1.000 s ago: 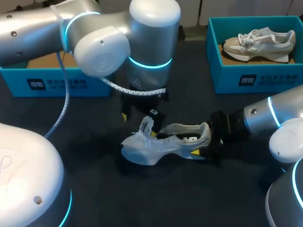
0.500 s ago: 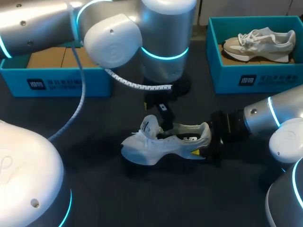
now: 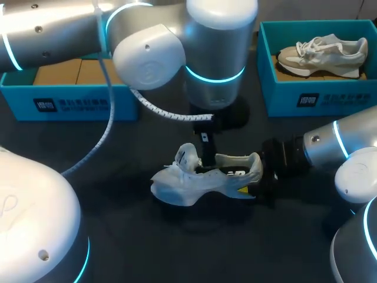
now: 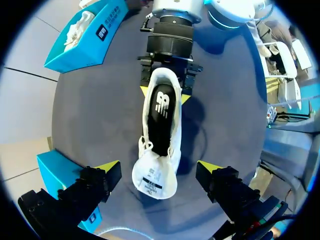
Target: Take the shoe out of the shoebox, open the shoe tongue, remove and reinsert the insole, then place the shoe into the shoebox
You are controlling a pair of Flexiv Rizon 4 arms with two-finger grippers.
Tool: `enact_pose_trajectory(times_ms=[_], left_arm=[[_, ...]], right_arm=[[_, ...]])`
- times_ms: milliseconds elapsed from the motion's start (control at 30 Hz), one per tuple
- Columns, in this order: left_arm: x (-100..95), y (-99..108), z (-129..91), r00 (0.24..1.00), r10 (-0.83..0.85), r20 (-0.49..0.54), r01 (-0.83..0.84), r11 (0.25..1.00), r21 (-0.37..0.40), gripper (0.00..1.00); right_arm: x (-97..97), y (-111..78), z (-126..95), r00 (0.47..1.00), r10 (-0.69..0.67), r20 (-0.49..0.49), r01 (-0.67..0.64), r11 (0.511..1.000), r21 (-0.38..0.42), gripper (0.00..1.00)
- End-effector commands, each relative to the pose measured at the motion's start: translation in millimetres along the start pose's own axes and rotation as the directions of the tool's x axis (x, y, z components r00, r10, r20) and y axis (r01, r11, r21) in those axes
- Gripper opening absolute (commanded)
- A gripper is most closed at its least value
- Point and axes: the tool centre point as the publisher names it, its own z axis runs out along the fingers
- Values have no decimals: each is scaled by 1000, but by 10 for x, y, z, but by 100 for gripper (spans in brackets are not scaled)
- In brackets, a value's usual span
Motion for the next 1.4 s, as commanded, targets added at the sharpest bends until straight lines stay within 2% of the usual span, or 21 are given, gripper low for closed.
enact_pose_trajectory(times_ms=[33,133,233,267,300,333,367,867,1100,1400], left_arm=[[22,-27,44,1000,30,3,-30,999,34,100],[0,-139,124,996,86,-6,-86,994,66,100],[-29,-227,167,997,83,10,-83,995,51,100],[-35,-247,172,997,79,26,-80,996,48,89],[-33,-270,175,996,86,39,-88,995,50,45],[-36,-277,178,996,86,38,-88,995,50,26],[-44,-292,189,995,89,40,-91,994,56,0],[7,-551,551,992,130,6,-130,988,86,0],[9,-583,746,993,119,-11,-118,990,75,0],[-36,-688,961,987,141,-80,-137,989,56,0]], right_arm=[[5,5,68,1000,0,3,0,1000,4,0],[5,5,68,1000,0,3,0,1000,4,0],[5,5,68,1000,0,3,0,1000,4,0],[5,5,68,1000,0,3,0,1000,4,0],[5,5,68,1000,0,3,0,1000,4,0],[5,5,68,1000,0,3,0,1000,4,0],[5,5,68,1000,0,3,0,1000,4,0],[5,5,68,1000,0,3,0,1000,4,0],[5,5,68,1000,0,3,0,1000,4,0],[5,5,68,1000,0,3,0,1000,4,0]])
